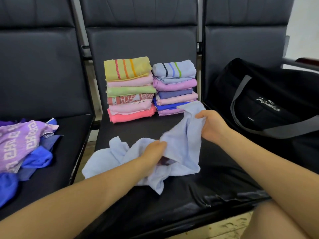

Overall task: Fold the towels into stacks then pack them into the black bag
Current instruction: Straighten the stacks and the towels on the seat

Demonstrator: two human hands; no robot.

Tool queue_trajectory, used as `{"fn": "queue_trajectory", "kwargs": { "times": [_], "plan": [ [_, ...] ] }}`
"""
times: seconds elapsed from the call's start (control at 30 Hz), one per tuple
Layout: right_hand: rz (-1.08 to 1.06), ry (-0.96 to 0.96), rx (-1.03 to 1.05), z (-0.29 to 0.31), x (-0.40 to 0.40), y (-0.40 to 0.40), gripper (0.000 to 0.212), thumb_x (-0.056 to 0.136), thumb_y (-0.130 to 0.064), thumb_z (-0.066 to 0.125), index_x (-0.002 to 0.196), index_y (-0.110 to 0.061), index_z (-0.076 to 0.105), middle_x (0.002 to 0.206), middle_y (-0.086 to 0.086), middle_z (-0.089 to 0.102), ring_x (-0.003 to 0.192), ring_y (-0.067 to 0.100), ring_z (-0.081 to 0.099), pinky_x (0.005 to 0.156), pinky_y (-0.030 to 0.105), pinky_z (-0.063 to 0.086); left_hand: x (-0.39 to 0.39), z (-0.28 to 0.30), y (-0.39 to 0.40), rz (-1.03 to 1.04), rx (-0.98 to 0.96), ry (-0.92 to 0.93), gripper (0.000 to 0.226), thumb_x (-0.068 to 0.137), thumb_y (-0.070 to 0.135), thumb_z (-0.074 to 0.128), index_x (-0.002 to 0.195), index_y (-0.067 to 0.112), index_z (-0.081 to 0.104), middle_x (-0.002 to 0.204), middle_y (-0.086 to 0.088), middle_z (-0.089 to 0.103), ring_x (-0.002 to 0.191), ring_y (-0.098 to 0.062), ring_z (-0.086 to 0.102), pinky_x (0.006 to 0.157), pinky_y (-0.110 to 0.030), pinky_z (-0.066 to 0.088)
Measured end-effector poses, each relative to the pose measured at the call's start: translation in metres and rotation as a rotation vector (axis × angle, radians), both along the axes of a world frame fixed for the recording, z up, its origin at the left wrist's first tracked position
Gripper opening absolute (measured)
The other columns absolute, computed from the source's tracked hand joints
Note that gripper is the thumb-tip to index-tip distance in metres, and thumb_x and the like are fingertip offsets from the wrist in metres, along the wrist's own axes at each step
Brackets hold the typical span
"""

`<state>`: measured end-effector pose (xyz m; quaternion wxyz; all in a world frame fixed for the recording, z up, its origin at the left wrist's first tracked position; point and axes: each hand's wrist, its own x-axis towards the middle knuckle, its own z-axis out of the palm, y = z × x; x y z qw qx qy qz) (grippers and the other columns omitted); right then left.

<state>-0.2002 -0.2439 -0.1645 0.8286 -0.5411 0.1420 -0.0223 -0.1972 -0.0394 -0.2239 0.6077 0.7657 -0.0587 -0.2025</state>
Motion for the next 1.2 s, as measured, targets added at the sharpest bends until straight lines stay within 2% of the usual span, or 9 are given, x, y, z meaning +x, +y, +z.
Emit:
{"fn": "queue_trajectory", "kwargs": {
  "times": [0.07, 0.13, 0.23, 0.37, 0.57, 0.73, 0.87, 1.07, 1.2],
  "plan": [
    [-0.047, -0.009, 0.042, 0.001, 0.003, -0.006, 0.014, 0.081, -0.001, 0.039, 0.080, -0.007, 0.052, 0.063, 0.006, 0.053, 0.063, 0.017, 0.052, 0.062, 0.025, 0.045, 0.008, 0.014, 0.009, 0.217, -0.324, 0.205, 0.022, 0.089, 0.021, 0.053, 0.078, 0.005, 0.063, 0.060, -0.009, 0.063, 0.062, -0.026, 0.058, 0.068, -0.034, 0.050],
    [-0.036, -0.041, 0.034, -0.001, 0.003, -0.008, 0.017, 0.091, -0.013, 0.047, 0.084, -0.007, 0.061, 0.067, 0.006, 0.064, 0.069, 0.019, 0.060, 0.073, 0.031, 0.050, 0.017, 0.025, 0.019, 0.283, -0.498, 0.300, 0.013, 0.093, 0.011, 0.048, 0.085, 0.009, 0.058, 0.068, -0.008, 0.057, 0.065, -0.021, 0.052, 0.066, -0.033, 0.044],
    [0.022, -0.038, -0.259, -0.012, 0.008, -0.005, 0.028, 0.086, -0.029, 0.069, 0.104, -0.008, 0.067, 0.102, 0.013, 0.069, 0.092, 0.022, 0.065, 0.088, 0.037, 0.050, 0.024, 0.042, 0.032, 0.264, -0.549, 0.294, 0.014, 0.095, 0.007, 0.045, 0.092, 0.012, 0.057, 0.085, -0.010, 0.056, 0.072, -0.019, 0.052, 0.066, -0.030, 0.042],
    [0.059, -0.010, -0.694, -0.018, 0.014, 0.005, 0.019, 0.079, -0.021, 0.076, 0.090, -0.012, 0.064, 0.095, 0.008, 0.064, 0.086, 0.020, 0.060, 0.079, 0.036, 0.047, 0.037, 0.050, 0.043, 0.265, -0.594, 0.250, 0.013, 0.097, 0.014, 0.051, 0.104, 0.010, 0.061, 0.097, -0.011, 0.060, 0.081, -0.018, 0.058, 0.073, -0.031, 0.046],
    [-0.128, -0.131, -0.574, -0.009, 0.038, 0.002, 0.012, 0.088, -0.014, 0.064, 0.089, -0.002, 0.067, 0.091, 0.011, 0.063, 0.085, 0.020, 0.058, 0.073, 0.031, 0.045, 0.072, 0.068, 0.057, 0.294, -0.639, 0.025, 0.034, 0.095, 0.017, 0.057, 0.127, 0.006, 0.056, 0.124, -0.010, 0.064, 0.112, -0.021, 0.062, 0.086, -0.032, 0.054],
    [-0.353, -0.110, -0.753, -0.014, 0.079, -0.003, 0.017, 0.089, -0.010, 0.056, 0.104, -0.002, 0.060, 0.097, 0.011, 0.058, 0.089, 0.023, 0.054, 0.070, 0.029, 0.042, 0.110, 0.075, 0.051, 0.490, -0.018, -0.429, 0.009, 0.094, 0.024, 0.057, 0.093, 0.022, 0.066, 0.102, -0.001, 0.067, 0.103, -0.024, 0.061, 0.096, -0.042, 0.049],
    [-0.297, 0.166, -1.157, -0.049, 0.075, -0.019, 0.045, 0.091, -0.016, 0.055, 0.133, -0.005, 0.045, 0.132, 0.021, 0.048, 0.123, 0.038, 0.045, 0.096, 0.038, 0.040, 0.123, 0.041, 0.048, 0.231, 0.480, -0.635, 0.041, 0.094, 0.016, 0.053, 0.135, 0.012, 0.049, 0.134, -0.007, 0.053, 0.123, -0.027, 0.049, 0.094, -0.029, 0.040],
    [-0.167, 0.031, -1.452, -0.058, 0.031, -0.009, 0.040, 0.088, -0.014, 0.057, 0.127, -0.007, 0.056, 0.122, 0.020, 0.051, 0.116, 0.037, 0.045, 0.092, 0.037, 0.039, 0.080, 0.009, 0.063, -0.012, 0.780, -0.764, 0.042, 0.093, 0.024, 0.055, 0.134, 0.015, 0.051, 0.134, -0.013, 0.050, 0.126, -0.031, 0.042, 0.102, -0.041, 0.037],
    [-0.040, -0.095, -1.403, -0.049, 0.010, 0.015, 0.017, 0.089, -0.018, 0.058, 0.090, -0.006, 0.071, 0.095, 0.012, 0.067, 0.089, 0.026, 0.060, 0.078, 0.034, 0.047, 0.023, 0.020, 0.068, -0.021, 0.744, -0.727, 0.020, 0.088, 0.039, 0.059, 0.100, 0.023, 0.063, 0.097, 0.000, 0.057, 0.097, -0.022, 0.057, 0.081, -0.036, 0.046]
  ]
}}
